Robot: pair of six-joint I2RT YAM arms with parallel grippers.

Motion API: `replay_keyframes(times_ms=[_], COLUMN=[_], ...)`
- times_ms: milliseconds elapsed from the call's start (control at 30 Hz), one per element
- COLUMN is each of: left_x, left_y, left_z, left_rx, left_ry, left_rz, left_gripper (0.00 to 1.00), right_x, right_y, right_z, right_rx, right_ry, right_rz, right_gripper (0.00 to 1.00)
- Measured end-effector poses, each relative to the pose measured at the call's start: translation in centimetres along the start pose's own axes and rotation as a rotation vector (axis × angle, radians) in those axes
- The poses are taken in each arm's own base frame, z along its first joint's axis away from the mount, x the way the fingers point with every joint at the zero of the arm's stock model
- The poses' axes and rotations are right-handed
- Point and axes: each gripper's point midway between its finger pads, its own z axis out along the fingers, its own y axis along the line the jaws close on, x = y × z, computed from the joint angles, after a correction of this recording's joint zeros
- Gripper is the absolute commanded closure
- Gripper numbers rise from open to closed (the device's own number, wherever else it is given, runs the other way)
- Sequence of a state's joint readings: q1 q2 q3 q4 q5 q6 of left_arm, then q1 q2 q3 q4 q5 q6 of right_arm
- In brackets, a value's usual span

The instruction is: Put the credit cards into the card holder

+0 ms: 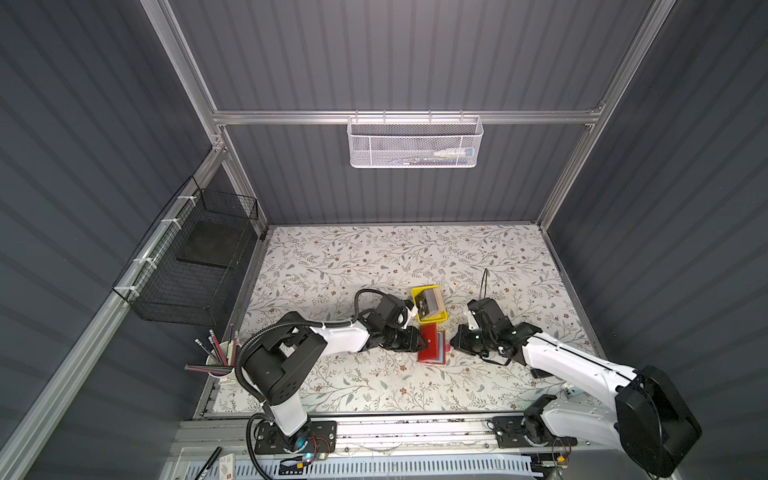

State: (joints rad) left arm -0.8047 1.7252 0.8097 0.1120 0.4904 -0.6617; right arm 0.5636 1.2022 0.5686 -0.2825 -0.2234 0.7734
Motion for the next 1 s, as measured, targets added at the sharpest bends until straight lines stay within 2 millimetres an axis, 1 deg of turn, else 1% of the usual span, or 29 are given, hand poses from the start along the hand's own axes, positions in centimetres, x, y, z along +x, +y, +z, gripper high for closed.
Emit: replay_keyframes(times_ms=[267,433,733,1000], left_x=[0.6,0.5,0.3,0.4], left_y=[0.2,0.2,-0.6,-1.0], left_z=[0.7,1.2,2.1,2.6], left_rx=[-0.013,-0.027,-0.039,-0.058], left_ry=[0.022,0.03,0.032,0.036], left_rz=[-0.001,0.001,0.023,0.04], left_gripper=[0.59,0.59,0.59,0.59], right_x=[-0.1,-0.2,-0.3,-0.5], right_y=[0.0,0.2,0.6,1.2], right_z=[0.3,0.2,0.3,0.8], right_rx=[0.009,0.006,-0.003,0.006], right_ry=[0.01,0.007,0.021,0.044], right_rz=[0.002,-0.005,-0.015,-0.031], right_gripper=[0.93,0.93,0.94,0.93])
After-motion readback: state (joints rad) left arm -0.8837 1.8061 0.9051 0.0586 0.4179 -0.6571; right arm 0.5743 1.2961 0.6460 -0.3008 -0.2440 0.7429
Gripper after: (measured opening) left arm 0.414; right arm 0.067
